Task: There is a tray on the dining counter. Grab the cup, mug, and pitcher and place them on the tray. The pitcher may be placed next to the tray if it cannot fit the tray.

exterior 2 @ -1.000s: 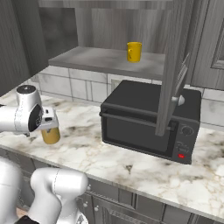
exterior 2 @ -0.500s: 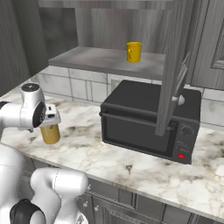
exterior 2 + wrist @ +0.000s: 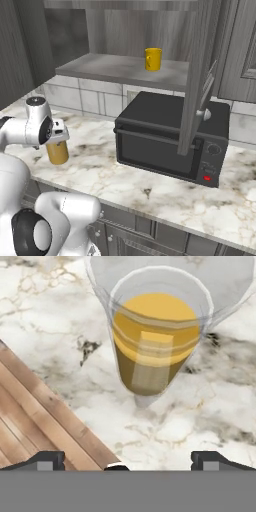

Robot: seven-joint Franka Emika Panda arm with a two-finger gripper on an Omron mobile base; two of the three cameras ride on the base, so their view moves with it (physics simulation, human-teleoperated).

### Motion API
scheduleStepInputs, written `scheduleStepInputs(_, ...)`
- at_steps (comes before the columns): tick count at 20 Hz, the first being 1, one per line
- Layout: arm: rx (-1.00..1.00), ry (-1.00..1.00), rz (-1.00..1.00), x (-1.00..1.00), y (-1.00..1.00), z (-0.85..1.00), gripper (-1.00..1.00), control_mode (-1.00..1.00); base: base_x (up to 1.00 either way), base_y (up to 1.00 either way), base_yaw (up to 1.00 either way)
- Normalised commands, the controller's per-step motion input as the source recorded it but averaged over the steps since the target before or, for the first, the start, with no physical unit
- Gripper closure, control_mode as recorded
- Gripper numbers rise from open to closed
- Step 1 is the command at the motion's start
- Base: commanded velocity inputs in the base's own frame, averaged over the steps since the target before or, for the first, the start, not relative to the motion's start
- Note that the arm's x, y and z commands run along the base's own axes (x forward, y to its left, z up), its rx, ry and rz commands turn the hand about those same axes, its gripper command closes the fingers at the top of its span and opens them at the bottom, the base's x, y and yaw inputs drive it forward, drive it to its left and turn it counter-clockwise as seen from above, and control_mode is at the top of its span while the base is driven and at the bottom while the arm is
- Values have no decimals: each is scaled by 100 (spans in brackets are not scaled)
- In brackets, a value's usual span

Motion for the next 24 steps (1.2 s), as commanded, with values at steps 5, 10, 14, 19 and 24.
scheduleStepInputs(5, 0, -3, 0, 23, 9, -21, -100, -100, 0, 0, 0)
scheduleStepInputs(10, 0, -1, 0, 20, 4, -11, -100, -100, 0, 0, 0)
scheduleStepInputs(14, 0, 0, 0, 18, 0, -1, -100, -100, 0, 0, 0)
scheduleStepInputs(19, 0, 0, 0, 19, 0, -7, -100, -100, 0, 0, 0)
scheduleStepInputs(24, 0, -1, 0, 15, 0, -13, -100, -100, 0, 0, 0)
